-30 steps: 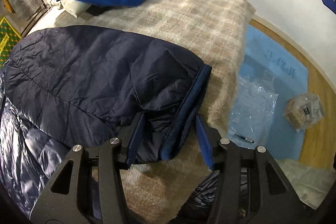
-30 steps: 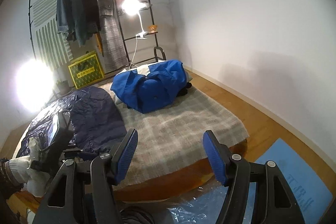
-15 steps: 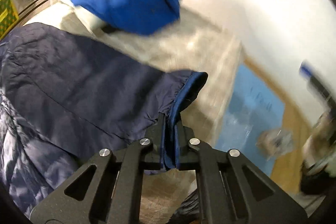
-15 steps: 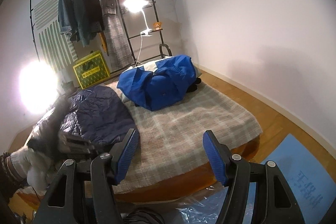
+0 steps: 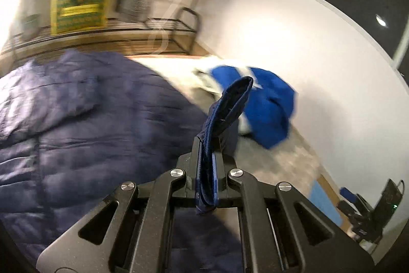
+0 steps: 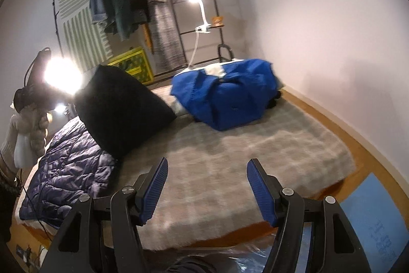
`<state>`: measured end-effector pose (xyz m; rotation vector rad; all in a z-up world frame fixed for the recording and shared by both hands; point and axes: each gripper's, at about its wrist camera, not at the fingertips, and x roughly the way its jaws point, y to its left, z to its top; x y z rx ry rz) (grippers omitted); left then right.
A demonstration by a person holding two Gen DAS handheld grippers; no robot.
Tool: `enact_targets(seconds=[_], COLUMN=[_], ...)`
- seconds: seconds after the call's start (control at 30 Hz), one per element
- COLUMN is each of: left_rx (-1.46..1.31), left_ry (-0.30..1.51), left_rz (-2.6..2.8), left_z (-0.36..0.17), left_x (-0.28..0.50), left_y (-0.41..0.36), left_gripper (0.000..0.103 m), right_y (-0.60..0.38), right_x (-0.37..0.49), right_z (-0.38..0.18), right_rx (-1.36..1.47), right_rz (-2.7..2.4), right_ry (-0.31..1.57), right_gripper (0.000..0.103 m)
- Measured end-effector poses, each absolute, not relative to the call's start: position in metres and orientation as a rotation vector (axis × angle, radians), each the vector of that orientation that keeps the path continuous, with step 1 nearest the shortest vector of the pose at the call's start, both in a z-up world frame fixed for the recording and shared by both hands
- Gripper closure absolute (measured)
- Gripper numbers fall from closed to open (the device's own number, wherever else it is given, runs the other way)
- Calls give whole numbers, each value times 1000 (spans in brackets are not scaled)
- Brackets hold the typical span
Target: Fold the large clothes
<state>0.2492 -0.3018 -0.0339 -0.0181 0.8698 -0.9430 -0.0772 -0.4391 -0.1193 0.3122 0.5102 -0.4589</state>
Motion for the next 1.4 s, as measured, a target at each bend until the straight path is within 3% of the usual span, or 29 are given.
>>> enact_targets(seconds=[0.8, 0.93, 1.13, 1.4], left_rx=[-140, -245, -343, -308], left_ry=[808, 783, 803, 816], left_rz=[-445, -363, -196, -176], left_z=[-96, -103, -135, -158], left_x=[454, 484, 522, 542], left_y=[-120, -81, -18, -15], left_gripper=[99, 99, 100, 100], right_y=[-349, -319, -303, -304], right_x=[102, 140, 146, 145], right_z=[-140, -179, -211, -214], right_rx=[135, 83, 19, -3], right_rz=[-126, -39, -25, -27], right_ry=[707, 837, 913, 911], right_gripper=[36, 46, 47, 47])
